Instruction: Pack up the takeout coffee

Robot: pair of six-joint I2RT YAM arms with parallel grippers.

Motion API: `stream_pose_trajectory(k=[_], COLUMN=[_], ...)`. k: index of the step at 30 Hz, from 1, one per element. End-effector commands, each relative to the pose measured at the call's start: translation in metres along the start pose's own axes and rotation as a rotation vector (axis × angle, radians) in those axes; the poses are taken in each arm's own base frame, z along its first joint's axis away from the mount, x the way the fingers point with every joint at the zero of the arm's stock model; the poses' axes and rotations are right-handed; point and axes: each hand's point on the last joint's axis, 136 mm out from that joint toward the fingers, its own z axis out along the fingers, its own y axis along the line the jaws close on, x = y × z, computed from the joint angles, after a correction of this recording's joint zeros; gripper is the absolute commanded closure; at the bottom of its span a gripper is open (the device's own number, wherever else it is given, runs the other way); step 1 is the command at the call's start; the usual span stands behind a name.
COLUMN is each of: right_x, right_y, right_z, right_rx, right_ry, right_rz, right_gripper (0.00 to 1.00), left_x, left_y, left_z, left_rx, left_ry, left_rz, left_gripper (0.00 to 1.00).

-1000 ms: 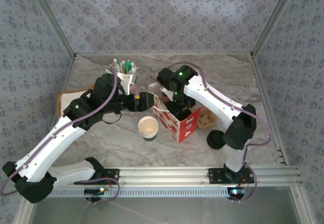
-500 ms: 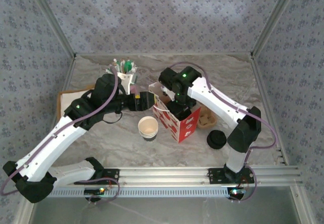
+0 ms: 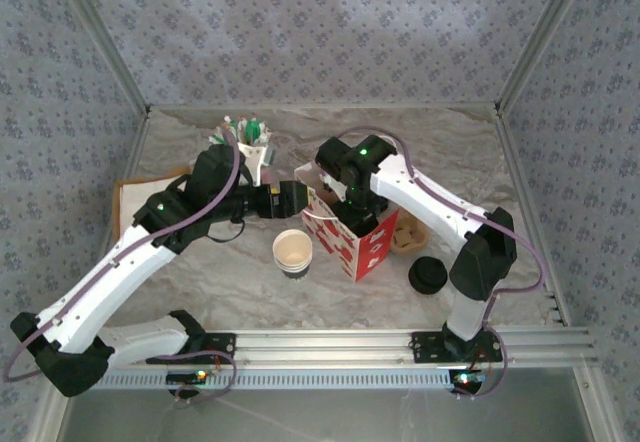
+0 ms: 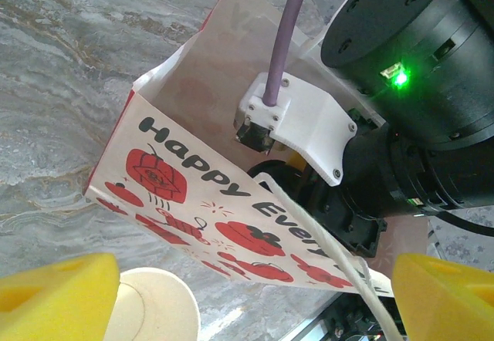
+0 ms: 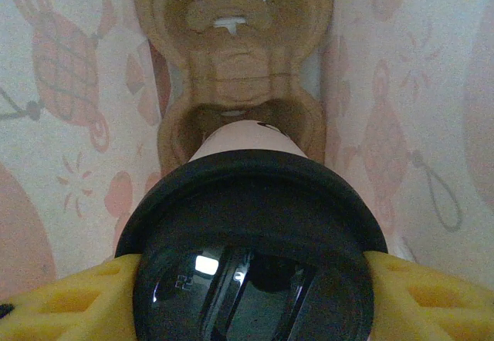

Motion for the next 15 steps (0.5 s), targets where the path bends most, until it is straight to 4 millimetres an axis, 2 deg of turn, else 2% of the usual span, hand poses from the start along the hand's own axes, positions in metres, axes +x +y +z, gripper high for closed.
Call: stream_pose_trajectory(k=[1, 15], right_x=[0.0031, 0.0037], right_y=[-0.0021, -0.001], right_z=[-0.0056, -0.0013], right_rx=[-0.006, -0.014], right_ry=[-0.013, -0.005], right_rz=[-0.01, -0.009], right_gripper=[0.37, 0.37], left_x=[-0.01, -0.0093], left_y=[-0.0091, -0.0071], left_z=[-0.0036, -0.0016], left_rx=[0.023, 0.015], left_ry=[-0.035, -0.033], left_rz=[0.02, 0.019], left_gripper=[0.09, 0.09])
